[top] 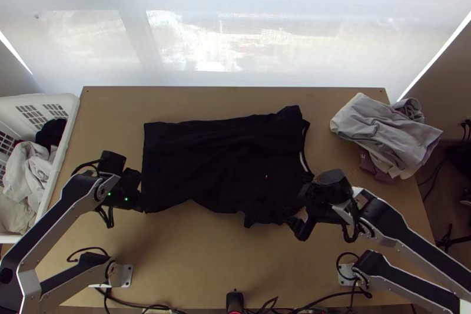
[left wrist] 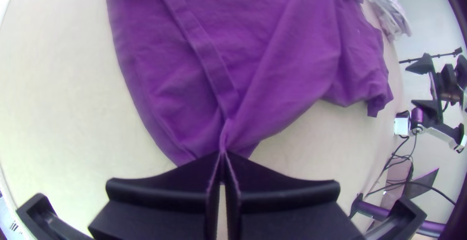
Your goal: Fold the t-shirt
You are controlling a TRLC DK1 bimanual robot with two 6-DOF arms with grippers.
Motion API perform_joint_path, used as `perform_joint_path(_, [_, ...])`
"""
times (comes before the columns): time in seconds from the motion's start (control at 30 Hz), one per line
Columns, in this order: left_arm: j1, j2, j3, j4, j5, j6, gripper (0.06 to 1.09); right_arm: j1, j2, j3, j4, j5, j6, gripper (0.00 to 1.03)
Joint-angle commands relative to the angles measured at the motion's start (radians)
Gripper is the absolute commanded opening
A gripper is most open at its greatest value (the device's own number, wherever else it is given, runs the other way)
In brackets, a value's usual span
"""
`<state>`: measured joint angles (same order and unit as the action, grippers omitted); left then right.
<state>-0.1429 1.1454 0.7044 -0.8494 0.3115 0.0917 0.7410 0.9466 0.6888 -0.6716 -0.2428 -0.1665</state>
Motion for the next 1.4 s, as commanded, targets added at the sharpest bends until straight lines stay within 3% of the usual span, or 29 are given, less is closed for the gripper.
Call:
perform_joint_path(0.0, [0.017,-0.003,-0.005,0.019,0.003,-0.024,0.09,0.161,0.104,0.008,0.004,0.004,-0.041,0.94])
perform_joint_path(0.57, [0.026,-0.01,-0.016,0.033,0.005,-0.037,0.09,0.192,0.36,0.061,0.196,0.004,-0.014,0.87])
perform_joint_path(0.8, [0.035,-0.01,-0.016,0.032,0.005,-0.033,0.09,0.196,0.449,0.074,0.234,0.002,-0.008,0.54])
perform_joint_path(1.03, [0.035,-0.009,-0.014,0.033,0.005,-0.033,0.09,0.184,0.443,0.063,0.233,0.002,-0.007,0.05])
perform_joint_path(1.17, [0.035,-0.012,-0.011,0.033,0.005,-0.033,0.09,0.162,0.399,0.064,0.21,0.002,-0.008,0.03])
perform_joint_path(1.37, [0.06,-0.05,-0.01,0.024,0.003,-0.026,0.09,0.124,0.319,0.121,0.056,-0.001,-0.033,0.03])
